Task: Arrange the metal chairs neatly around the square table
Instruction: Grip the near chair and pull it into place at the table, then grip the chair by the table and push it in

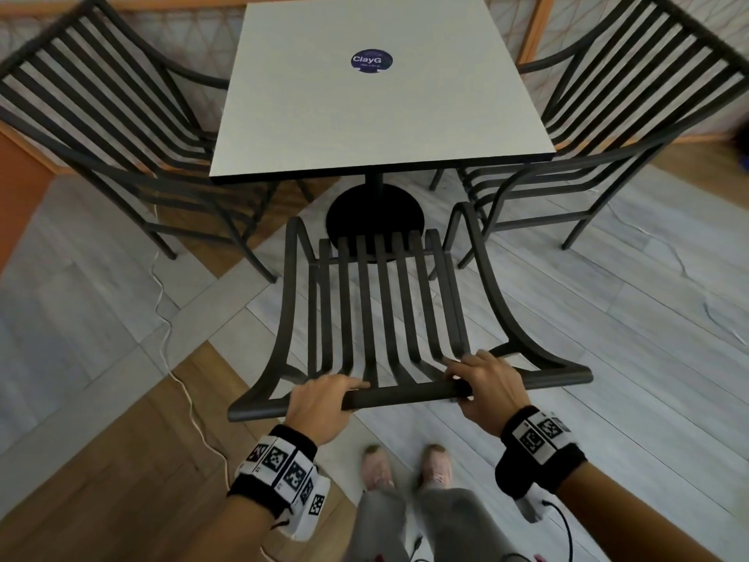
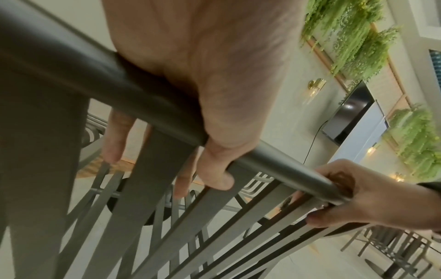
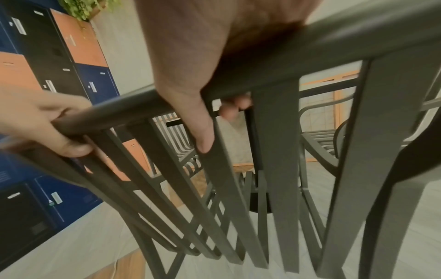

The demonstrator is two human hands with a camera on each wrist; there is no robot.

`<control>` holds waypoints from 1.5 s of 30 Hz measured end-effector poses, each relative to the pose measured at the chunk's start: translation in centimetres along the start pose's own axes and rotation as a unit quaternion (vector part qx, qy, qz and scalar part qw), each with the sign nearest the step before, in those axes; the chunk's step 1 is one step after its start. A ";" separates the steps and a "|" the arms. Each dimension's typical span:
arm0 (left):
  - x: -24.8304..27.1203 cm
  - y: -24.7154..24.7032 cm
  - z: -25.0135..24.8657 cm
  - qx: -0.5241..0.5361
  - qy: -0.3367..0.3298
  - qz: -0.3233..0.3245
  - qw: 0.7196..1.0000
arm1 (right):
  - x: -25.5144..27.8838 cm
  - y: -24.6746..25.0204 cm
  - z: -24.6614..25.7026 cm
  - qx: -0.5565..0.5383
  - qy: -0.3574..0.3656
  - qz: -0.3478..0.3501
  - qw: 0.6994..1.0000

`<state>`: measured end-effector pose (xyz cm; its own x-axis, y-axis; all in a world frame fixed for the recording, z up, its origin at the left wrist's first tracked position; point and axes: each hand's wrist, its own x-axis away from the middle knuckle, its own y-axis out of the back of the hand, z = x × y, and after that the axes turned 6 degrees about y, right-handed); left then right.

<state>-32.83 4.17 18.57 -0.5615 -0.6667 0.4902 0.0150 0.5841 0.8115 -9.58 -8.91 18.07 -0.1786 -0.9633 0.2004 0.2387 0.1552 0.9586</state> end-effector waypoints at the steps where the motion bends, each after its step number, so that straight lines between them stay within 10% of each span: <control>1: 0.0 0.0 0.2 -0.002 0.001 0.004 1.000 | 0.2 0.2 -0.7 0.011 0.005 0.017 1.000; 7: -1.4 0.9 0.6 -0.016 -0.009 0.014 1.000 | -1.6 1.9 -2.2 0.079 -0.009 0.128 0.989; 35: -9.6 8.3 0.1 -0.014 0.025 -0.079 0.996 | -13.4 5.9 -4.4 0.081 0.023 0.122 0.989; 45: -4.7 10.8 13.6 0.213 0.084 -0.189 0.955 | -17.0 5.4 14.2 -0.008 0.252 0.117 0.961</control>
<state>-41.29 19.97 20.68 -0.3191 -0.9110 0.2612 -0.5205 0.3987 0.7550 -18.79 11.45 22.68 0.3649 -0.8869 0.2833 0.2308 0.3810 0.8953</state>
